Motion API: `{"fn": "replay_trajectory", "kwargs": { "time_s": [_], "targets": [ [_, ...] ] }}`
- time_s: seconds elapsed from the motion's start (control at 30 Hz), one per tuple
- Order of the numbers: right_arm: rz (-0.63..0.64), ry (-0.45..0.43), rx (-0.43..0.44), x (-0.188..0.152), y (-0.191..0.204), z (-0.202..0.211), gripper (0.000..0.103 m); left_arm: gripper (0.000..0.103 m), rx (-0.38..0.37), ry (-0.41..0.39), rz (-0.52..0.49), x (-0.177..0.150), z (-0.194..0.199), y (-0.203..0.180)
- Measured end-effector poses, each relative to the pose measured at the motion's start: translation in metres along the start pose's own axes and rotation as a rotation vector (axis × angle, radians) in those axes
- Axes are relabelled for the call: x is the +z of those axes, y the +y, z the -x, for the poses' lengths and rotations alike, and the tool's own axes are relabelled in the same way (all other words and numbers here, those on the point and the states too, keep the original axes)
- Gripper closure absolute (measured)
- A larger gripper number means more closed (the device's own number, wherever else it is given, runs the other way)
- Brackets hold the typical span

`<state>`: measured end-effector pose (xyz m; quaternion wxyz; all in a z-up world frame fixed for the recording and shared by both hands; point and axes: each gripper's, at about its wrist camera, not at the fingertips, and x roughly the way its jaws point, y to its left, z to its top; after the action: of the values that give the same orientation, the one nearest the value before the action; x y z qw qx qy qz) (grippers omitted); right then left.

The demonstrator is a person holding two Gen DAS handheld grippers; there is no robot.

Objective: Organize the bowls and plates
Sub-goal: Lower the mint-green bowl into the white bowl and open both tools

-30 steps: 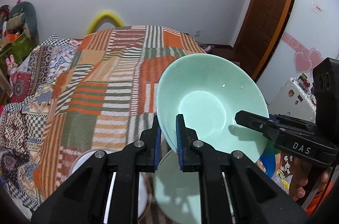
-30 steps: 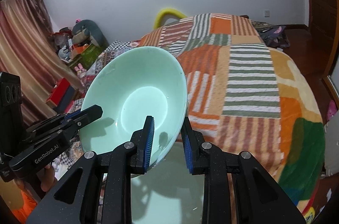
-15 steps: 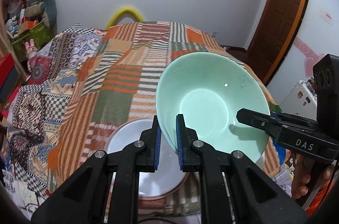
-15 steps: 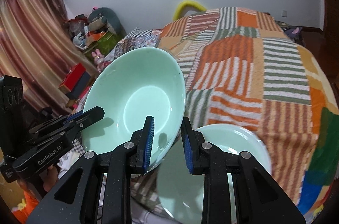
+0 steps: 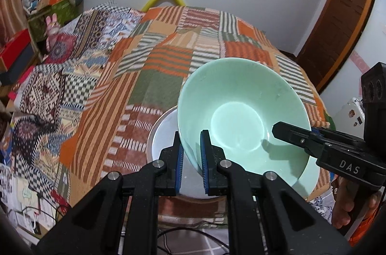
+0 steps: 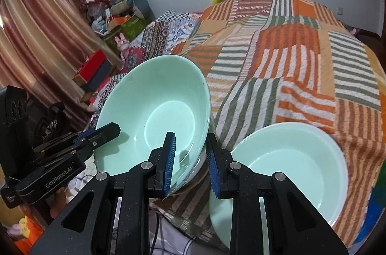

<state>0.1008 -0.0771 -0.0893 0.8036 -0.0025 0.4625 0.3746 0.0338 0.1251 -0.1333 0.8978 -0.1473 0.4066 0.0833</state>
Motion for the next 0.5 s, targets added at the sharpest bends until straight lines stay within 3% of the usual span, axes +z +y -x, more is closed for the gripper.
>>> {"fn": "replay_trajectory", "kwargs": {
  "time_s": [0.5],
  "targets": [
    [0.014, 0.083, -0.031, -0.011, 0.013, -0.031, 0.080, 0.091, 0.020, 0.070, 0.065, -0.022, -0.027, 0.028]
  ]
}}
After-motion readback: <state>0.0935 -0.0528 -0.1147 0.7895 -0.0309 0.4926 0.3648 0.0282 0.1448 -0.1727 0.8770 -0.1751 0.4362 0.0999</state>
